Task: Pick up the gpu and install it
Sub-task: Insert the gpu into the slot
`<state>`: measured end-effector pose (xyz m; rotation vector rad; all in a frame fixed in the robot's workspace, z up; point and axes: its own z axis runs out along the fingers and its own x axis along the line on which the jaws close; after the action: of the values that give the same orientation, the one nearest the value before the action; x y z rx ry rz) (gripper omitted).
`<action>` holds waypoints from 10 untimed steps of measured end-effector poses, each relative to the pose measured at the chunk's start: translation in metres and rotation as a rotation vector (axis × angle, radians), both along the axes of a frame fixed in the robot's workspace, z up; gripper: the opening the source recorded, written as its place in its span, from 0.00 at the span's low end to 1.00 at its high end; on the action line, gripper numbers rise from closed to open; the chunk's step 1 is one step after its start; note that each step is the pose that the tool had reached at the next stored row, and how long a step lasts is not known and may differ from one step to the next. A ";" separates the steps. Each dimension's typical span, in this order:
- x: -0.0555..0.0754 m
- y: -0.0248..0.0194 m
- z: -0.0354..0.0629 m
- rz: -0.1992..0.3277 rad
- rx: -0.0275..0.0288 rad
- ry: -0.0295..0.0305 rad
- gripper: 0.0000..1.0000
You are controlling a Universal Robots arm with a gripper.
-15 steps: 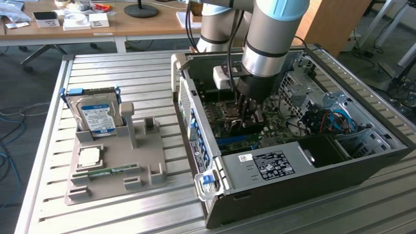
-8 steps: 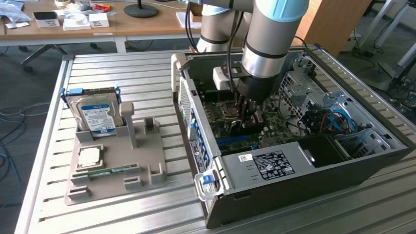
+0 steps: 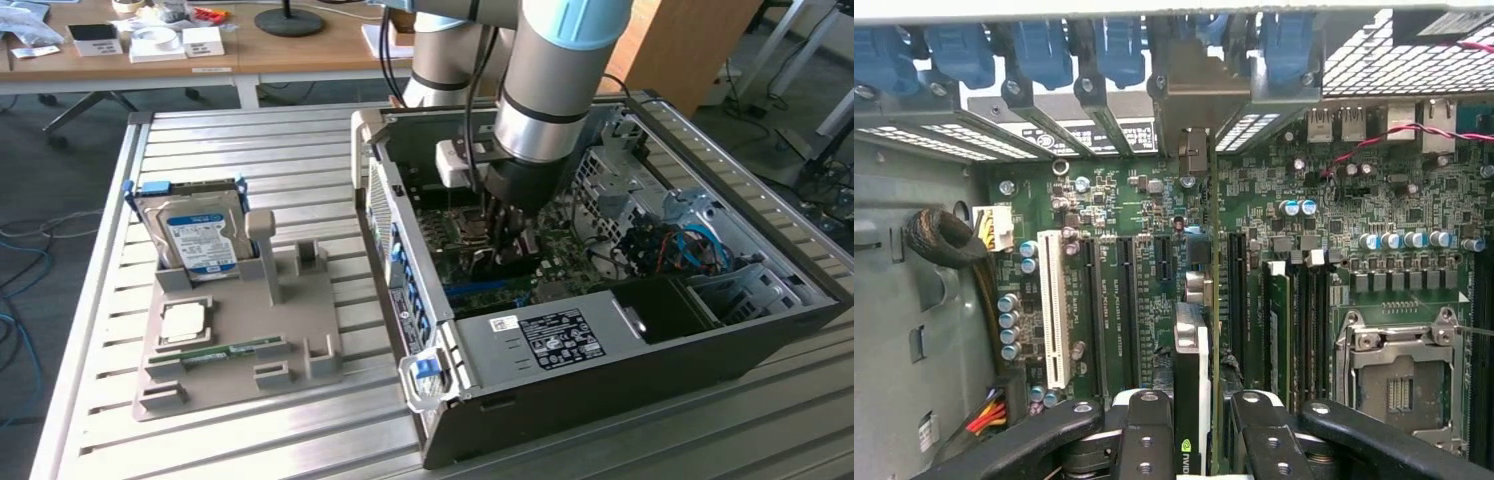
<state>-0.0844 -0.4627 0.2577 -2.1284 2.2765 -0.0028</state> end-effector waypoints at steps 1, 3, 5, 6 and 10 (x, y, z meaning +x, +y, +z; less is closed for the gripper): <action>0.000 0.0000 -0.0001 0.000 0.0000 0.0000 0.27; 0.000 0.0001 -0.0006 0.000 0.0002 -0.0001 0.27; 0.000 0.0001 -0.0021 0.000 0.0002 -0.0001 0.27; 0.000 0.0000 -0.0030 0.000 0.0000 0.0000 0.27; 0.000 0.0000 -0.0052 0.000 -0.0002 0.0001 0.27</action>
<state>-0.0849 -0.4627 0.2525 -2.1287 2.2766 -0.0029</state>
